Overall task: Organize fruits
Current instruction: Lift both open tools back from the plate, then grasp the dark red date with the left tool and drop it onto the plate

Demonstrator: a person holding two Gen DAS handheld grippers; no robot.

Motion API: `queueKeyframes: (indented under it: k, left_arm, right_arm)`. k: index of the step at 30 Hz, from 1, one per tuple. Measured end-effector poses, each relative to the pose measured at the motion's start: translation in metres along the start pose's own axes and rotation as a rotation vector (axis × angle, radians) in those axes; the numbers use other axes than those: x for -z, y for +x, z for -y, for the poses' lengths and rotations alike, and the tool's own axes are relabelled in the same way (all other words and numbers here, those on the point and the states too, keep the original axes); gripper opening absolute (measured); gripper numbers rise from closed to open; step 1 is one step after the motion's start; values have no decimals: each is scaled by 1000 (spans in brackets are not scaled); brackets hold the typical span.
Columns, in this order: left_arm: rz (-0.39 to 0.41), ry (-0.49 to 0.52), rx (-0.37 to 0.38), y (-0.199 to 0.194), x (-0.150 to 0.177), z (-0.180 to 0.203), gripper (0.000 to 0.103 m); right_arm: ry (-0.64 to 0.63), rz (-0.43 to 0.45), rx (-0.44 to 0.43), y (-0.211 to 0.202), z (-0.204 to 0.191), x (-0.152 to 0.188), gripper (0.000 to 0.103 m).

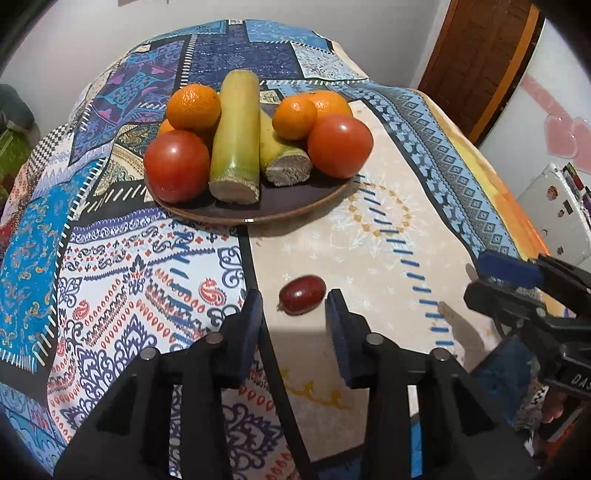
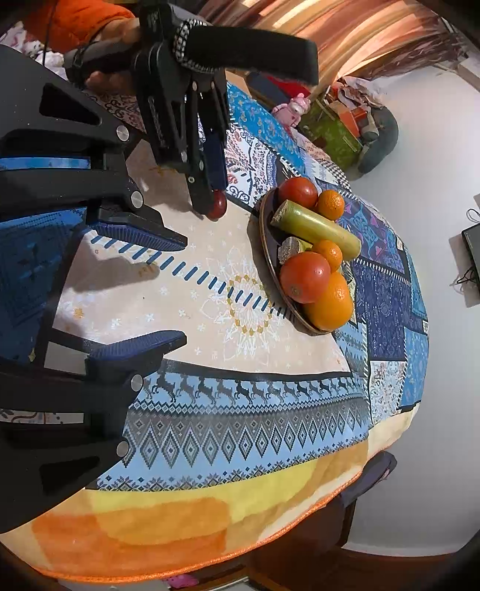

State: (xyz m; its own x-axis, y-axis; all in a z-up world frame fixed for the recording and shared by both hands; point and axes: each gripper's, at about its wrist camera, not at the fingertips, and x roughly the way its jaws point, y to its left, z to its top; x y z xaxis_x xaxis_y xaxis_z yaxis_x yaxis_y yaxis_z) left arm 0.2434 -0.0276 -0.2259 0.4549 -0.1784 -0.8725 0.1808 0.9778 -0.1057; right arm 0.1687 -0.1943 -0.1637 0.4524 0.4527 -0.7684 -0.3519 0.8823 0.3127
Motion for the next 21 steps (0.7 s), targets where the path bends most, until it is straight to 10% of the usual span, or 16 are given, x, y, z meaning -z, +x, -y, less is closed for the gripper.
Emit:
queueKeyframes:
  k: [21]
  left_arm:
    - [98,-57,19,-8,-49,-19,23]
  right_arm:
    - [26,53,-28,-5,4,-16,42]
